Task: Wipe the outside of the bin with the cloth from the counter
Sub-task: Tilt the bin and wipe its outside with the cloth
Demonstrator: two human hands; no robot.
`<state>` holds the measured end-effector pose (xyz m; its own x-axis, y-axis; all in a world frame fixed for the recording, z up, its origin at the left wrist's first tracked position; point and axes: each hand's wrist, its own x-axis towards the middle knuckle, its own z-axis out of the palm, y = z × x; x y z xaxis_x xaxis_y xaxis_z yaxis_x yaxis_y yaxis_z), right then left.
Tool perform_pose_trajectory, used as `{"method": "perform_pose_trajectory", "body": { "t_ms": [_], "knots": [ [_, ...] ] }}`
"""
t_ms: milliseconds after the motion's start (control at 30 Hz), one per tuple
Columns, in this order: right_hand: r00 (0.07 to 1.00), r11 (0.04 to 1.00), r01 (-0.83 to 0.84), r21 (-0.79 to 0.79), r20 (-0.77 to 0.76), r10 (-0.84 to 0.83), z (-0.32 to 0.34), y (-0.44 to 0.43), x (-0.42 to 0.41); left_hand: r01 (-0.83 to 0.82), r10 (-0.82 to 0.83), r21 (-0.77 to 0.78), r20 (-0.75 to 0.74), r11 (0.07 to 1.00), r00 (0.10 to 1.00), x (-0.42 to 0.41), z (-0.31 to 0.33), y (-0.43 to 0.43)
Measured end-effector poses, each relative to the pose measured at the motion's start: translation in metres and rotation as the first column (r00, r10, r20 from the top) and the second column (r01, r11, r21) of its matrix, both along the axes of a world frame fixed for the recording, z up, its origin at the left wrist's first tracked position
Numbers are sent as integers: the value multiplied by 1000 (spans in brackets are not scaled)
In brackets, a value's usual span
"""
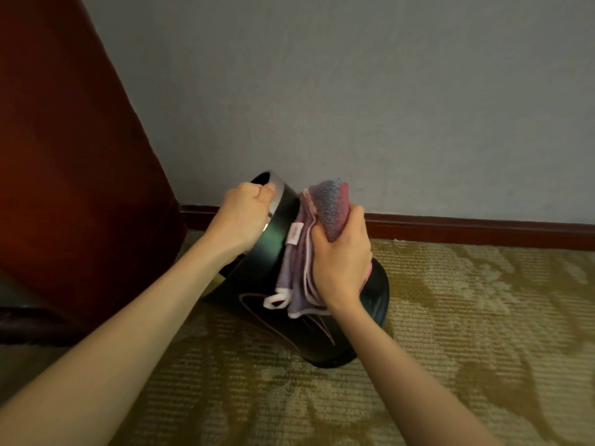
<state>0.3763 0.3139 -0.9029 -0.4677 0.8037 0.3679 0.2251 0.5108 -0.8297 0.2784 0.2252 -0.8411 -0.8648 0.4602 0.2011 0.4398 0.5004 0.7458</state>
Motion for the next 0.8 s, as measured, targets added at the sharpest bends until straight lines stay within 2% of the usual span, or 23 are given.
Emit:
{"method": "perform_pose_trajectory", "body": {
  "t_ms": [133, 300, 400, 600, 800],
  "knots": [
    [994, 995, 63, -80, 95, -55, -25, 29, 18, -13, 13, -7, 9, 1000, 1000, -4, -4, -9],
    [964, 987, 144, -76, 237, -122, -46, 52, 40, -36, 36, 2, 8, 999, 999, -7, -8, -17],
    [951, 981, 177, -79, 270, -150, -49, 58, 45, -31, 31, -1, -2, 1000, 1000, -3, -8, -14],
    [934, 953, 281, -117, 260, -243, -40, 40, 38, -58, 57, -5, -39, 998, 998, 6, -10, -12],
    [973, 980, 190, -65, 144, -179, 3, -1, 5, -68, 67, 39, 36, 997, 997, 11, -5, -4]
  ]
}}
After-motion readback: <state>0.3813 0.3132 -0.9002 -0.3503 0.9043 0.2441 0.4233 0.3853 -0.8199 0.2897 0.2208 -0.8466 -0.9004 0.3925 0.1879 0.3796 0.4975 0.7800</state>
